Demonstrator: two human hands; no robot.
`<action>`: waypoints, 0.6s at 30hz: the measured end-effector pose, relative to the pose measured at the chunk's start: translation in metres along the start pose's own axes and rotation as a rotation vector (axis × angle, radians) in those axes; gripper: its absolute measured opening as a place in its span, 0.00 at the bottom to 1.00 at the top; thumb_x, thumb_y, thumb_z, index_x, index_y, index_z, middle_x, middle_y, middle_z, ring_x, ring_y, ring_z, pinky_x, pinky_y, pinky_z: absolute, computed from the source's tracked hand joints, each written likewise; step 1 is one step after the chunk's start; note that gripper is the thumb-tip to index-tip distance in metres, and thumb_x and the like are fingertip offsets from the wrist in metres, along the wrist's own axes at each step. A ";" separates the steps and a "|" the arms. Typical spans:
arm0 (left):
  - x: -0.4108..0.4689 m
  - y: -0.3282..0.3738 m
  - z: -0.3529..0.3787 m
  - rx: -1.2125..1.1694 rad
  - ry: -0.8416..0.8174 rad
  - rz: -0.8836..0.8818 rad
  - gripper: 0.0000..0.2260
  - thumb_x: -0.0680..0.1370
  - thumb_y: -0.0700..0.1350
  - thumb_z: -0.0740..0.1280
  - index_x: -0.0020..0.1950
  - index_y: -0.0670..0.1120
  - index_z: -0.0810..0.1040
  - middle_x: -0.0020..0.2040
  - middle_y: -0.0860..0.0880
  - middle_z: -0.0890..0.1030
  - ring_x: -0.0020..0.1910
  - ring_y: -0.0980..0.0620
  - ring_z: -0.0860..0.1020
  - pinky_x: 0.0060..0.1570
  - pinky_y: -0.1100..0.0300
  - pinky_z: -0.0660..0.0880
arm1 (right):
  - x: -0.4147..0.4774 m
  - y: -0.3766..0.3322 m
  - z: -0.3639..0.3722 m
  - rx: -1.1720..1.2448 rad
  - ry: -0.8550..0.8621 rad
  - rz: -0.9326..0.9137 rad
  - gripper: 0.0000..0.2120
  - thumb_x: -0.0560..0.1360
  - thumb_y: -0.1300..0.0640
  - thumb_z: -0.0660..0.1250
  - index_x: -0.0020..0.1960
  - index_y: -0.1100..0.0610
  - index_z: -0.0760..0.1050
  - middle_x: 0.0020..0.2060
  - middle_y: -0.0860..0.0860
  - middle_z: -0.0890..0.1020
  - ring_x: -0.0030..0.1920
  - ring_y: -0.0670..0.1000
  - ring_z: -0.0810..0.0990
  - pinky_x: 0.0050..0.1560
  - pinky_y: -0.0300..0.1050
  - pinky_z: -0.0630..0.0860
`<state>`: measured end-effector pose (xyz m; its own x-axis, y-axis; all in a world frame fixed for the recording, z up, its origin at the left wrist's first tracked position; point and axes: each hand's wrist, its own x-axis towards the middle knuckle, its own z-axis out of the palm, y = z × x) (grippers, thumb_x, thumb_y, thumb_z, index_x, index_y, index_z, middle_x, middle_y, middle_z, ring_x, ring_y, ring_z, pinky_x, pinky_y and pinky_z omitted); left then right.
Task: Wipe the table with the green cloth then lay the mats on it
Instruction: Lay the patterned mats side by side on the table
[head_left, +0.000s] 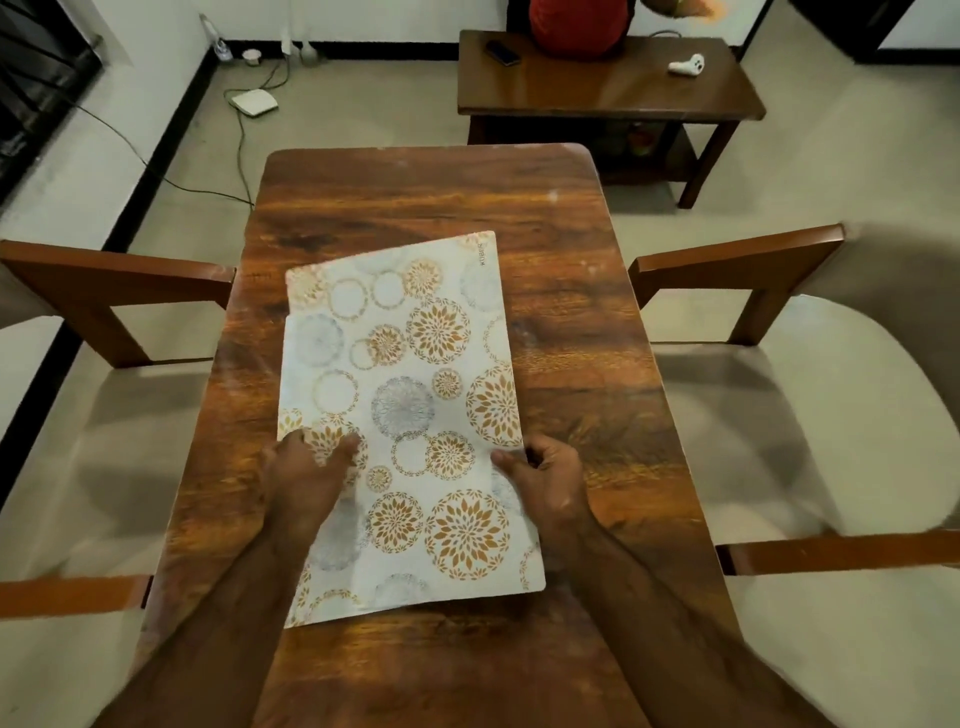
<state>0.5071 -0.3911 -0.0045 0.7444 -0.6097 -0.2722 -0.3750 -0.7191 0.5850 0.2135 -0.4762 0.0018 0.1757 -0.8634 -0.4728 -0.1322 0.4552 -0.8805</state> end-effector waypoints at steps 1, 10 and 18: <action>-0.003 0.003 -0.005 -0.183 -0.008 -0.017 0.32 0.75 0.69 0.74 0.62 0.42 0.84 0.55 0.42 0.82 0.58 0.38 0.81 0.57 0.46 0.79 | -0.003 0.000 -0.003 0.072 0.002 0.002 0.05 0.80 0.66 0.77 0.55 0.63 0.86 0.50 0.58 0.91 0.50 0.61 0.91 0.51 0.63 0.89; -0.029 0.107 0.017 -0.562 -0.192 0.154 0.05 0.79 0.44 0.80 0.54 0.47 0.90 0.38 0.54 0.88 0.38 0.49 0.81 0.44 0.57 0.80 | -0.001 -0.063 -0.134 -0.041 0.213 -0.006 0.13 0.76 0.60 0.82 0.60 0.56 0.85 0.51 0.51 0.91 0.48 0.53 0.92 0.48 0.54 0.89; -0.038 0.155 0.124 -0.506 -0.235 0.039 0.06 0.74 0.46 0.84 0.41 0.51 0.89 0.38 0.50 0.89 0.43 0.44 0.89 0.52 0.43 0.88 | 0.065 -0.087 -0.230 -0.268 0.321 0.115 0.07 0.78 0.55 0.81 0.52 0.56 0.86 0.44 0.51 0.90 0.35 0.46 0.90 0.31 0.39 0.82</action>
<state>0.3521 -0.5207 0.0015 0.5701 -0.7322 -0.3726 -0.0448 -0.4805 0.8758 0.0126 -0.6223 0.0556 -0.1615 -0.8535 -0.4954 -0.3893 0.5164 -0.7627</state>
